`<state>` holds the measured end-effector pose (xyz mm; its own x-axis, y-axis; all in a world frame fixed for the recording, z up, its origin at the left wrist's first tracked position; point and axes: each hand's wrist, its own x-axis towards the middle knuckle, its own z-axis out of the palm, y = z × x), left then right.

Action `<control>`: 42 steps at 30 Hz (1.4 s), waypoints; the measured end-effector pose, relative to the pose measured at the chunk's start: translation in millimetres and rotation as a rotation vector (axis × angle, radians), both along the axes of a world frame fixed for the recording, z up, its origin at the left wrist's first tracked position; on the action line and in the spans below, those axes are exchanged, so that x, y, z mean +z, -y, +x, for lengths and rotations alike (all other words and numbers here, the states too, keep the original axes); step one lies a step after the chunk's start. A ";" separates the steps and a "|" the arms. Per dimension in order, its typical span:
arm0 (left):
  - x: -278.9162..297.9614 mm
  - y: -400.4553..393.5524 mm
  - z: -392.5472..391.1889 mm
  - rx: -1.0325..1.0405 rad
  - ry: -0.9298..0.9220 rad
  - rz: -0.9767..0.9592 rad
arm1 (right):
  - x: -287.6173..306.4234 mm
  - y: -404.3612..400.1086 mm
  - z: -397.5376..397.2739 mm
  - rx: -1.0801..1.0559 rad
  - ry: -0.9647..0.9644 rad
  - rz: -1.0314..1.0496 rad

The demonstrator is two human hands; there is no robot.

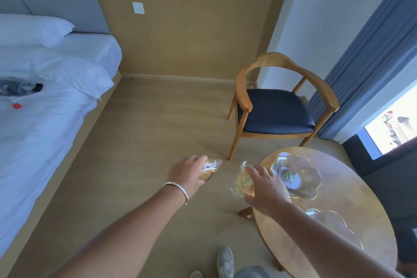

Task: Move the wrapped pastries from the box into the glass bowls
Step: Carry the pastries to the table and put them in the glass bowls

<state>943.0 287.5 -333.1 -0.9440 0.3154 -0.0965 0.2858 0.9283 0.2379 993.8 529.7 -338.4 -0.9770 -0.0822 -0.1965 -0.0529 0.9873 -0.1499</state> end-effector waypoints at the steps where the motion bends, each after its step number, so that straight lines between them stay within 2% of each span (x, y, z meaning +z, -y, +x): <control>1: -1.7 -6.4 -11.4 -0.020 0.007 0.005 | -2.5 -4.3 -7.8 -0.017 0.006 -0.001; 11: -7.9 -139.5 -148.8 -0.321 0.080 -0.056 | -38.0 -93.6 -97.4 -0.332 0.041 -0.105; 18: -27.4 -262.0 -214.6 -0.561 0.211 -0.129 | -67.1 -178.4 -113.8 -0.628 0.118 -0.141; 28: -82.5 -376.4 -216.1 -0.812 0.511 -0.234 | -102.2 -218.8 -70.1 -1.017 0.300 -0.207; 36: -135.7 -420.4 -221.5 -0.927 0.681 -0.404 | -132.8 -208.2 -83.0 -1.123 0.418 -0.252; 42: -171.6 -426.3 -229.7 -0.932 0.679 -0.348 | -162.4 -200.5 -103.2 -1.101 0.489 -0.258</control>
<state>713.3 713.7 -504.7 -0.0912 0.7076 -0.7007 0.7946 0.4759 0.3771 890.6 730.2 -500.8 -0.3780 0.6484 -0.6609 0.9052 0.4085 -0.1171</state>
